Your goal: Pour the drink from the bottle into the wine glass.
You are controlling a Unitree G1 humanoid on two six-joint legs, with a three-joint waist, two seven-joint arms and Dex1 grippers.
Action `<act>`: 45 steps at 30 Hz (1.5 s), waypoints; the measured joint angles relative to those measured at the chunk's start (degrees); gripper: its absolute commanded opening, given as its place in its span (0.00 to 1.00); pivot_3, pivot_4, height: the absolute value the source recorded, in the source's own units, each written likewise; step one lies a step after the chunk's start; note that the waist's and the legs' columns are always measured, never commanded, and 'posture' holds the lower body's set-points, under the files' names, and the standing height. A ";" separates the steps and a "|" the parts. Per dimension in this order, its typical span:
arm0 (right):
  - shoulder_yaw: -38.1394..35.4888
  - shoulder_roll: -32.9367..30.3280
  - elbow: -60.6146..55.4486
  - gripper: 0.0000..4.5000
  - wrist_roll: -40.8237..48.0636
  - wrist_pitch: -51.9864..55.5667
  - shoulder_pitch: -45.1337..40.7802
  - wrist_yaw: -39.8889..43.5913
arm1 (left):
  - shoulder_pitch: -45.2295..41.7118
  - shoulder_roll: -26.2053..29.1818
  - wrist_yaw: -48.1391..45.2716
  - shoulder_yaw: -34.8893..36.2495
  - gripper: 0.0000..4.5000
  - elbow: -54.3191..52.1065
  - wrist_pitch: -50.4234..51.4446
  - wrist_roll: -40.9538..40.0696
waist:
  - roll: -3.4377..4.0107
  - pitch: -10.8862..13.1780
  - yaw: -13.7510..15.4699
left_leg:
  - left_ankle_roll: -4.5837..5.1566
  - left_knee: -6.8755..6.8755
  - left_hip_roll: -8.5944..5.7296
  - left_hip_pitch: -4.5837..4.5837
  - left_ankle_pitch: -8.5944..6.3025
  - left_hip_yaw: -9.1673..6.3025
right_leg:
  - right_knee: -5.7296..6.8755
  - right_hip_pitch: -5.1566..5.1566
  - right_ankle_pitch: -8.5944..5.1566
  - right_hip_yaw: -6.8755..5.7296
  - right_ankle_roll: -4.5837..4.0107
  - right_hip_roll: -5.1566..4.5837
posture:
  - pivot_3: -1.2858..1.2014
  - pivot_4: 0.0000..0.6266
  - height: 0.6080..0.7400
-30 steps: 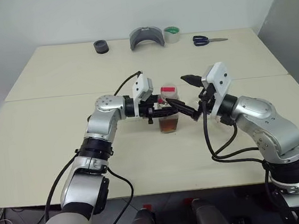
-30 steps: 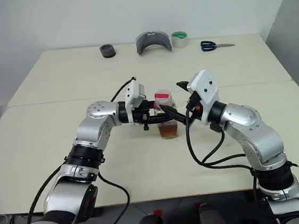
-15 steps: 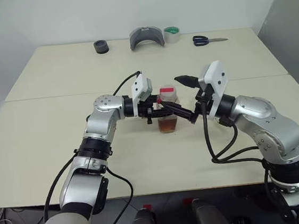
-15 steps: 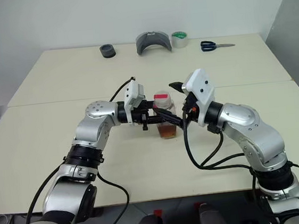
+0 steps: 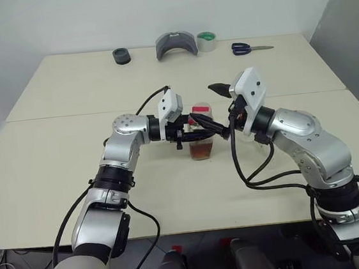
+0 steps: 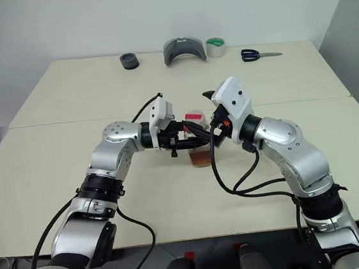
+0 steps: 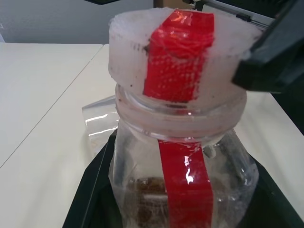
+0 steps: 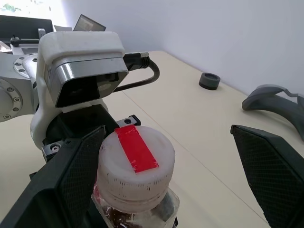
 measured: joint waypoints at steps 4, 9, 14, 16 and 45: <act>0.00 -0.33 -0.08 1.00 0.11 0.07 0.06 0.09 | 0.10 -0.01 0.06 0.00 0.41 0.00 0.00 0.04 | 0.00 0.00 0.00 | 0.00 0.00 0.00 0.00 0.00 0.00 | 0.00 0.00 0.00 0.00 0.00 0.00 | 0.52 0.24 1.00; -0.21 -0.74 -0.73 1.00 0.39 0.73 0.37 0.09 | 0.21 -0.01 0.07 0.00 0.41 0.00 0.00 0.12 | 0.00 0.00 0.00 | 0.00 0.00 0.00 0.00 0.00 0.00 | 0.00 0.00 0.00 0.00 0.00 0.00 | 0.52 0.24 1.00; -0.71 -0.98 -1.49 1.00 0.75 1.40 0.75 0.08 | 0.21 -0.01 0.08 0.00 0.41 0.00 -0.09 0.20 | 0.00 0.00 0.00 | 0.00 0.00 0.00 0.00 0.00 -0.01 | 0.00 0.00 0.00 -0.01 0.00 0.00 | 0.52 0.24 1.00; -0.90 -0.99 -1.66 1.00 0.87 1.61 0.80 0.08 | 0.22 -0.01 0.12 0.00 0.41 0.00 -0.12 0.23 | 0.00 0.00 0.00 | 0.00 0.00 0.00 0.00 0.00 0.00 | 0.01 0.00 0.00 0.00 0.00 0.00 | 0.52 0.24 1.00; -4.35 0.40 -3.31 1.00 8.83 7.53 1.70 -0.10 | 0.55 0.05 0.36 -0.01 0.41 -0.01 -1.03 0.34 | 0.00 0.00 0.01 | 0.00 0.00 0.00 0.00 0.00 -0.01 | 0.00 0.00 0.00 0.00 0.00 0.00 | 0.52 0.24 1.00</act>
